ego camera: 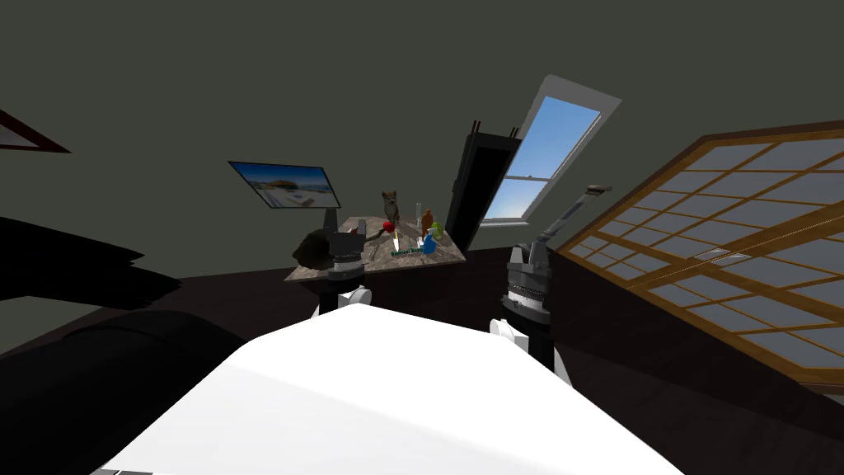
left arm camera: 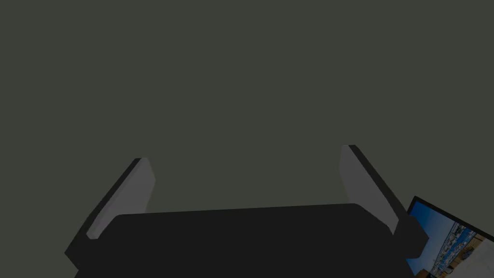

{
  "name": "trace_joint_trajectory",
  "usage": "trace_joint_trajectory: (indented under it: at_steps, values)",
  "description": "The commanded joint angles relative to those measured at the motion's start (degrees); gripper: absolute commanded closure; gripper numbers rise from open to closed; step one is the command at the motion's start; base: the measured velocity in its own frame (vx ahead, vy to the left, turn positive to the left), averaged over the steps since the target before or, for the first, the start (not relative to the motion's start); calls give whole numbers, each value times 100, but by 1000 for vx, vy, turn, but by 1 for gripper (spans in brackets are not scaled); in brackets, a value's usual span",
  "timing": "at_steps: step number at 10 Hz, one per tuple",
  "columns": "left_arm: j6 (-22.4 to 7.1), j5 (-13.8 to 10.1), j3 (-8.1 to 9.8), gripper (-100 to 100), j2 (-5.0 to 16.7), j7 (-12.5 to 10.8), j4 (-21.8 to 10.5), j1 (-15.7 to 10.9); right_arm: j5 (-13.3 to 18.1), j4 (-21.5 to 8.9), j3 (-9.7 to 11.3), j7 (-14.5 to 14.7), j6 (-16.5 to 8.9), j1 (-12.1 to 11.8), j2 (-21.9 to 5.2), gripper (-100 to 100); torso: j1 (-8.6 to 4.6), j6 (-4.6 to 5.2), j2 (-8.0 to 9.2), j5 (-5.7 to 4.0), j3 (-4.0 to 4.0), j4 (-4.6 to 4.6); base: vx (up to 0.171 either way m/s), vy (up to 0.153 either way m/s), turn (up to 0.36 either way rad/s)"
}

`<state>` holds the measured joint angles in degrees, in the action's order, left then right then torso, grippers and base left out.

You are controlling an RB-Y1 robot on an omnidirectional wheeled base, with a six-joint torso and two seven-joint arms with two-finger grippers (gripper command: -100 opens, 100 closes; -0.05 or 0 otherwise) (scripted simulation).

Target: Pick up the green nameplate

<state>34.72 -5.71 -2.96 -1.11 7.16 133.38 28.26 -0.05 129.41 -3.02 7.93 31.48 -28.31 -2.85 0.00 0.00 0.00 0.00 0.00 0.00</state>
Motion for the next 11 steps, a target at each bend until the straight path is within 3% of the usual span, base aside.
trace_joint_trajectory:
  at_steps: [1, 5, 8, 11]
  values:
    - [-108, -22, 13, -100, 201, 12, -16, -40, 0, 0, 0, 0, 0, 0, 0, 0, 0, 0, 0, 0, 0, 0, -8, -12, 12]
    - [-701, -145, 92, -100, 720, 79, -97, -266, 0, 0, 0, 0, 0, 0, 0, 0, -14, 0, 10, -3, 6, 2, -28, -39, 26]
    - [-983, -187, 122, -100, 815, 103, -125, -349, 0, 0, 0, 0, 0, 0, 0, 0, -16, 0, 8, -3, 5, 2, -22, -37, 13]
    - [-1474, -278, 192, -100, 956, 158, -187, -540, 0, 0, 0, 0, 0, 0, 0, 0, -12, 0, 6, -3, 4, 1, -21, -36, 19]
